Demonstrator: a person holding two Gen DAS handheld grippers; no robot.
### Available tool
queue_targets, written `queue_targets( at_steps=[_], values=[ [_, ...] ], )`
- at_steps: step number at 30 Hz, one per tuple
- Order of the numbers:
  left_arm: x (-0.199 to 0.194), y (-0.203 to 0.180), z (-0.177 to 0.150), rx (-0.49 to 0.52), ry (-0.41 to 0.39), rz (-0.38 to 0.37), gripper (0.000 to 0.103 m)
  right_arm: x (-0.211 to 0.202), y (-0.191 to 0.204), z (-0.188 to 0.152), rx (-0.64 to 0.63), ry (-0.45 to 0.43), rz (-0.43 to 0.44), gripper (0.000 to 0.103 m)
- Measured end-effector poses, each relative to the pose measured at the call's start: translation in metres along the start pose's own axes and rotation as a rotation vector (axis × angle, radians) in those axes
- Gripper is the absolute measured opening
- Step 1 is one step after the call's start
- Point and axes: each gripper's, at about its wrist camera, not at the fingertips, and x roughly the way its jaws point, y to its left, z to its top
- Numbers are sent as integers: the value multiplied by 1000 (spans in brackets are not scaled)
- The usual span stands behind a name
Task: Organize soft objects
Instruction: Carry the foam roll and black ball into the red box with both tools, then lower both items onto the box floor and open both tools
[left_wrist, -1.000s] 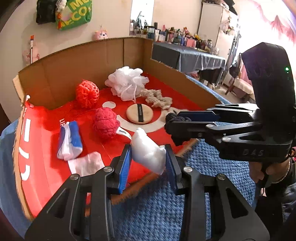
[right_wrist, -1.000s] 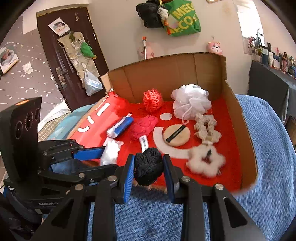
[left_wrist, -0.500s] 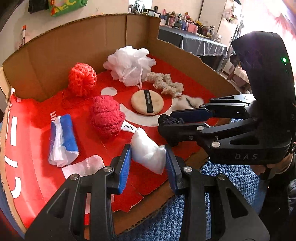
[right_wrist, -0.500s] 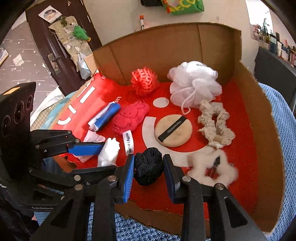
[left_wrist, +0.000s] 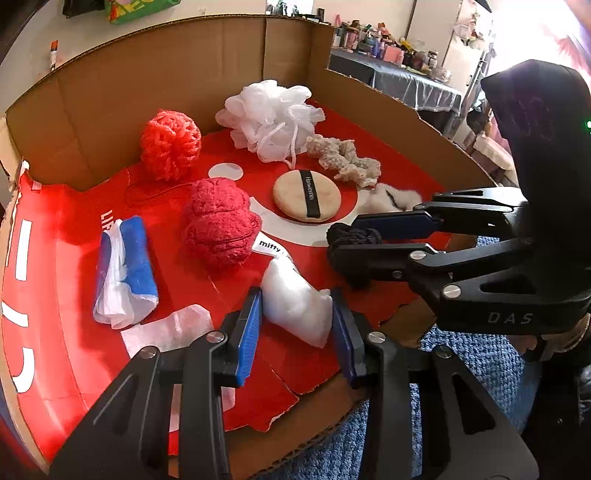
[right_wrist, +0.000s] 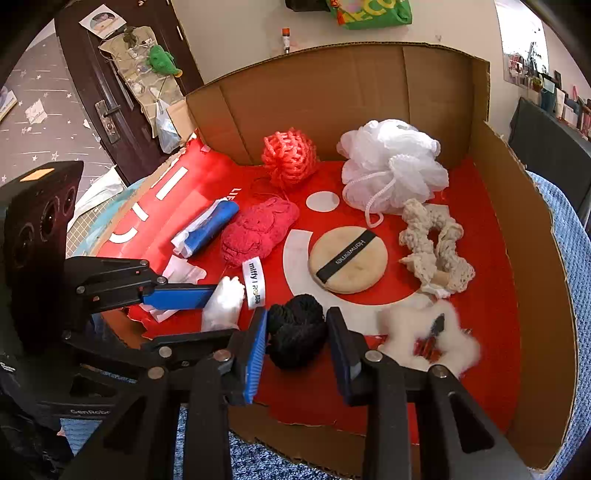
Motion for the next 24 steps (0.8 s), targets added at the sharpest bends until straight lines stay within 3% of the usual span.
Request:
queue_targets(
  at_steps=[24],
  values=[
    [-3,4,-1,-16,-15,12,59,2,-3,-2,9,4,12,47]
  ],
)
